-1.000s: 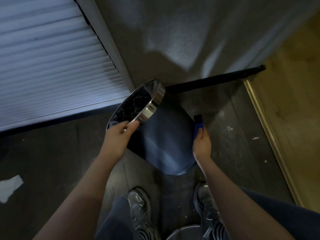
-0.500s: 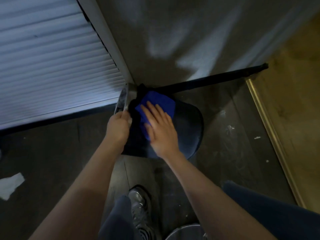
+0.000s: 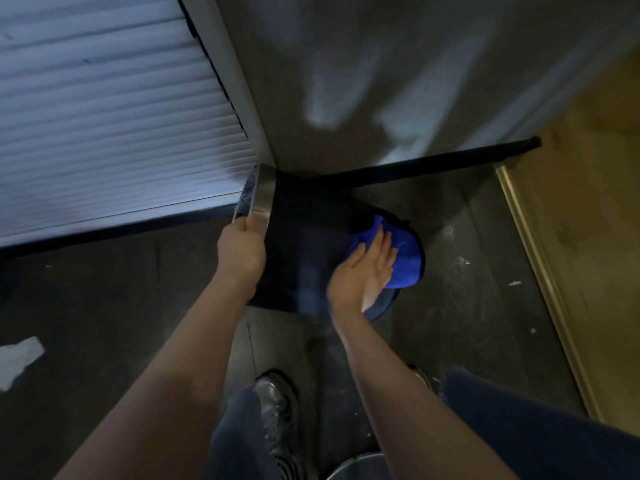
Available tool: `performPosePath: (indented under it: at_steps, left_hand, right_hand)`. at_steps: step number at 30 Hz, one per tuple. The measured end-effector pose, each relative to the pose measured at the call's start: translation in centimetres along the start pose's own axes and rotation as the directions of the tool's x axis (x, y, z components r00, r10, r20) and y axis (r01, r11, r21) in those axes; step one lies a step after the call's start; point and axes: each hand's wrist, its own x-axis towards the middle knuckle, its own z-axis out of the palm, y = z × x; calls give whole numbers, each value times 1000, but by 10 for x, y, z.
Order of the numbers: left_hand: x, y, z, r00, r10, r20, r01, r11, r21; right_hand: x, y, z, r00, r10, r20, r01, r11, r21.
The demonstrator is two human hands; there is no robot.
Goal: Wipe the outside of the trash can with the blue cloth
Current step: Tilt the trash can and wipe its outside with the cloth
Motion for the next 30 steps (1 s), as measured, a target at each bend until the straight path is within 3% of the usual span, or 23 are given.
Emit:
performPosePath:
  at_steps: [2,5,10,12,13,15,18,20,23,26,27,30]
  left_hand:
    - [3,-2,2,1000,-13,-22,14,1000,16]
    - [7,-3,1,997,-43,-65,43,999,2]
    - [8,1,2,998,-14,-53,11,998,-60]
    - [8,2,4,998,23,-56,-24,999,-21]
    - [8,2,4,998,42,-54,-42,999,10]
    - [10,-2,2,997,67,-29,-66,996,55]
    - [11,-7,-3,999,53,8,-53,998,45]
    - [12,-13,-6,999,30,-23,-30,999,31]
    - [12,-22,-11,998,-49,-32,49,999,-20]
    - [12,-25,-18,990,-128,-63,118,982,-145]
    - [11,-25,-20,989,-150,-22,142,968,-206]
    - [2,-26,-32,956,-97,278,175,946,-273]
  right_hand:
    - [-9,-15,7,985,-158,77,163,985,-64]
    - [-32,-33,14,880,-420,220,442,895,-58]
    - [-45,-12,8,587,-734,340,787,617,-26]
    - [-27,13,0,458,-802,383,880,468,-73]
    - [-19,28,-5,437,-806,400,895,435,-102]
    - [-9,57,-18,523,-752,402,850,499,-170]
    - [-5,80,-34,759,-549,349,634,745,-208]
    - [-2,78,-33,823,-460,333,531,832,-162]
    - [11,55,-25,864,-406,298,455,883,-117]
    - [35,28,-17,850,-431,303,492,855,-163]
    - [43,22,-16,833,-447,325,517,838,-173]
    - [68,12,-12,796,-456,399,558,808,-188]
